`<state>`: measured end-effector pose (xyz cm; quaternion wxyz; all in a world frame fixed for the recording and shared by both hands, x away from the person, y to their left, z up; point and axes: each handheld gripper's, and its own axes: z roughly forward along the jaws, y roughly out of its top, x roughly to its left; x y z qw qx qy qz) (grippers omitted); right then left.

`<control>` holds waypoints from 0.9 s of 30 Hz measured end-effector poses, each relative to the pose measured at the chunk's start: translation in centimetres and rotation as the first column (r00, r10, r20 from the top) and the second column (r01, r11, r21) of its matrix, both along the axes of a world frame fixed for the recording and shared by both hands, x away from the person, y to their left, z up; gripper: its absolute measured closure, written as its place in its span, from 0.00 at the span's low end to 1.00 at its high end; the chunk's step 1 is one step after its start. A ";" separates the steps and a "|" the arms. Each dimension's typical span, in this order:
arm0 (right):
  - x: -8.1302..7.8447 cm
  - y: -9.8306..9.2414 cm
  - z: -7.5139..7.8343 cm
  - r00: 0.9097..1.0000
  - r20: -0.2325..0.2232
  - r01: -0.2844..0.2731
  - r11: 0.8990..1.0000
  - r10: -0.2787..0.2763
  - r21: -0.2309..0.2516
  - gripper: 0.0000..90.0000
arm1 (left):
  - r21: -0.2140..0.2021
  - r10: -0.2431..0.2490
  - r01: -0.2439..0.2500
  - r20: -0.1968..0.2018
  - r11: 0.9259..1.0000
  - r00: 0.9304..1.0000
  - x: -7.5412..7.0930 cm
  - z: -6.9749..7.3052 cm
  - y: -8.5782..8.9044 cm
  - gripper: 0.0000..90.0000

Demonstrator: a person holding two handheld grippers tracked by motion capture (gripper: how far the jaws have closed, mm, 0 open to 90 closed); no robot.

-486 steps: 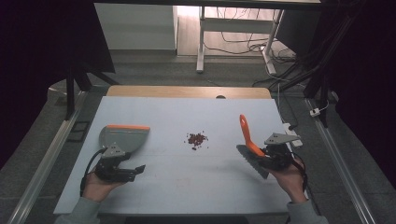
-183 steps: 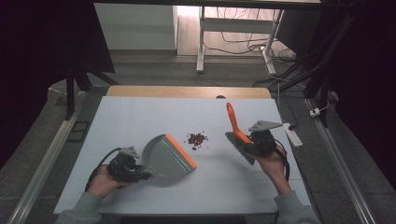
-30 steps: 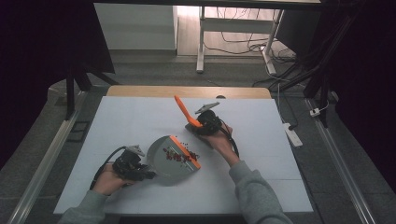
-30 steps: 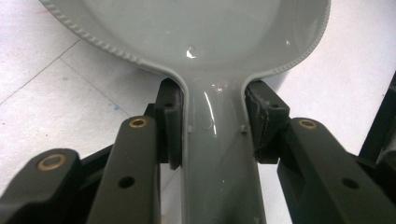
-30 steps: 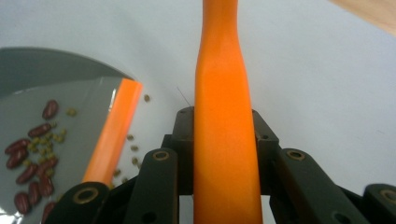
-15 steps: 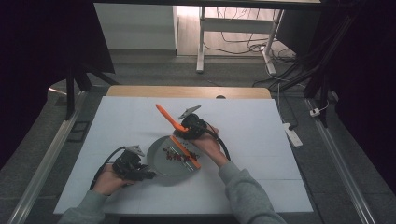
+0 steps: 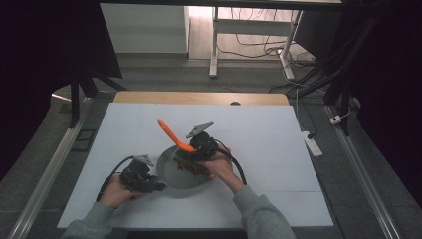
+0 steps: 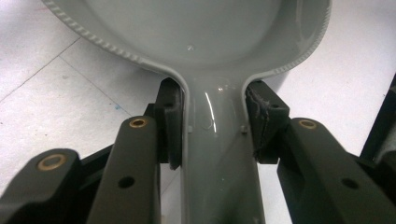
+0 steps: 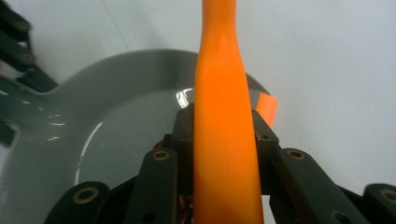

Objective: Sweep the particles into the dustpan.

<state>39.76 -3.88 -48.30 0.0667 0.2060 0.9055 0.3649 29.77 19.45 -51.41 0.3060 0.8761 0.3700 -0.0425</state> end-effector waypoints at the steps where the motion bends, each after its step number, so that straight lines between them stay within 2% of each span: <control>1: 0.0 -0.2 0.2 1.000 0.006 0.006 1.000 -0.006 0.012 0.78 | 0.001 0.001 -0.001 0.000 1.000 1.000 0.0 0.0 0.0 0.68; 6: 1.0 -1.9 0.7 0.997 0.020 0.078 0.996 -0.079 0.051 0.78 | 0.006 0.002 -0.002 0.008 1.000 1.000 -0.2 0.1 -0.1 0.68; 11: 2.1 -3.0 0.5 0.990 0.037 0.136 0.990 -0.137 0.032 0.78 | 0.010 0.003 -0.003 0.011 1.000 1.000 -0.3 0.1 -0.1 0.68; 21: 3.2 -4.8 0.6 0.980 0.082 0.185 0.983 -0.184 -0.007 0.78 | 0.011 0.005 -0.005 0.011 1.000 1.000 -0.4 0.1 -0.1 0.68; 25: 3.8 -5.1 0.1 0.975 0.065 0.213 0.977 -0.211 -0.023 0.78 | 0.012 0.005 -0.005 0.010 1.000 1.000 -0.4 0.1 -0.1 0.68; 27: 3.9 -5.2 -0.2 0.974 0.070 0.220 0.974 -0.216 -0.047 0.78 | 0.011 0.005 -0.005 0.011 1.000 1.000 -0.4 0.1 -0.1 0.68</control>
